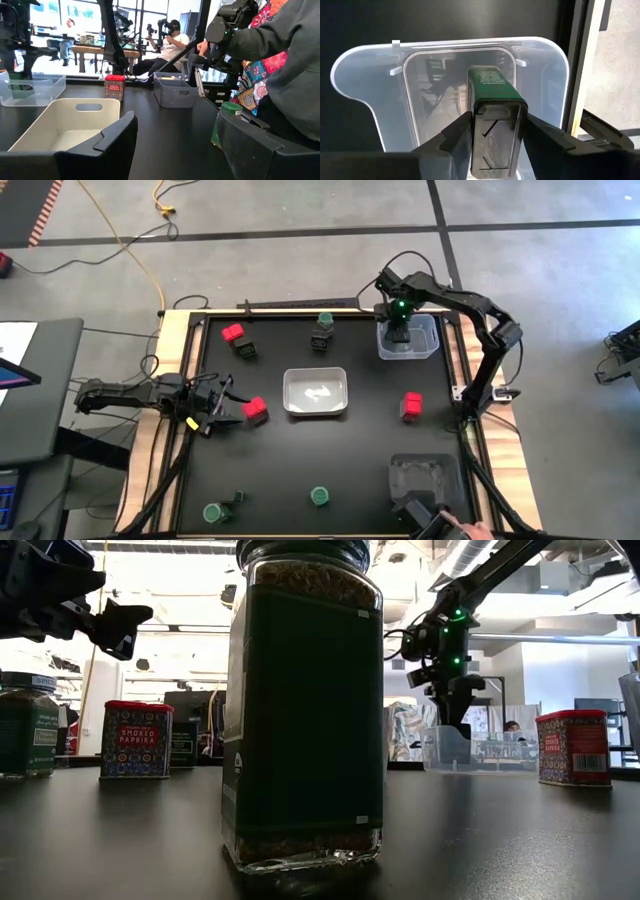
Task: Sort spices by type
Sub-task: Put the middle right black seasoning can into the transparent bin
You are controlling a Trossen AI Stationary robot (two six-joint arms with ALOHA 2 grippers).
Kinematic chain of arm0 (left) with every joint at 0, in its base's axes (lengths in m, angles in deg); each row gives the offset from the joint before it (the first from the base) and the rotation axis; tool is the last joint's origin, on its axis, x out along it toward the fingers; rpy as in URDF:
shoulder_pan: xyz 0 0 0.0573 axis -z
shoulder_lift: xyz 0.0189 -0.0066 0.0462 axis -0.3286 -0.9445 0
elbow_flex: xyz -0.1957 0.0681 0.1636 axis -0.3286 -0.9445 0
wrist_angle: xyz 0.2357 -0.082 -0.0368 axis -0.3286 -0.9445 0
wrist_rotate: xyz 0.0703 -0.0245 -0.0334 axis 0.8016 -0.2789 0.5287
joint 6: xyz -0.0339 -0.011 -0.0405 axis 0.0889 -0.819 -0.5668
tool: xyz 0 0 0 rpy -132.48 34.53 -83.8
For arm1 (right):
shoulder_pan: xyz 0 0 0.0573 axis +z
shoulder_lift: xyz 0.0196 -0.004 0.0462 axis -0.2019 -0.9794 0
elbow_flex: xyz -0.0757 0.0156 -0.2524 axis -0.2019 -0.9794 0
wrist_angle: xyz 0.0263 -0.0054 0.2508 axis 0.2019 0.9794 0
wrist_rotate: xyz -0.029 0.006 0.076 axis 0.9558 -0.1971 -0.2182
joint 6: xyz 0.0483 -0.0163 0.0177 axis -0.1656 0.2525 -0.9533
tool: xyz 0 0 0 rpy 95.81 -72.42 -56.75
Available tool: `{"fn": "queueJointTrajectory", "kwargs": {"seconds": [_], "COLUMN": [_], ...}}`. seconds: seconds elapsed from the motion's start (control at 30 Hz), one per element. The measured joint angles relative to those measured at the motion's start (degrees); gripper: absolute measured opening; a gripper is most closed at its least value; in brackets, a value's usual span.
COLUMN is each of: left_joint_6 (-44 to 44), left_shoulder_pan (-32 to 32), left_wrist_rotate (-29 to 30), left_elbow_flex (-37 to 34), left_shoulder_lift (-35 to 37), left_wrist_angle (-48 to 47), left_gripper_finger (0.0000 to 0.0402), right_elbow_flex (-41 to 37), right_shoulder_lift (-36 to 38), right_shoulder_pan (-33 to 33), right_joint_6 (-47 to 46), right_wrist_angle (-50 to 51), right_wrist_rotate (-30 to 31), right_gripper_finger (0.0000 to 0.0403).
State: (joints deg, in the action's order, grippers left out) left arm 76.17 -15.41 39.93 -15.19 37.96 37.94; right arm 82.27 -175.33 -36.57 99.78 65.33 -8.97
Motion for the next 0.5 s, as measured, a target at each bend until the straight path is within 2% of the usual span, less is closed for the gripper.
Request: {"fn": "queueJointTrajectory", "kwargs": {"seconds": [0.5], "left_joint_6": [0.0], "left_shoulder_pan": [0.0], "left_wrist_rotate": [0.0], "left_elbow_flex": [0.0], "left_shoulder_lift": [0.0], "left_wrist_angle": [0.0], "left_gripper_finger": [0.0259], "right_elbow_flex": [0.0], "right_shoulder_lift": [0.0], "right_shoulder_pan": [-1.1], "right_joint_6": [0.4], "right_wrist_angle": [-0.2], "right_wrist_rotate": [0.2], "right_gripper_finger": [0.0202]}}
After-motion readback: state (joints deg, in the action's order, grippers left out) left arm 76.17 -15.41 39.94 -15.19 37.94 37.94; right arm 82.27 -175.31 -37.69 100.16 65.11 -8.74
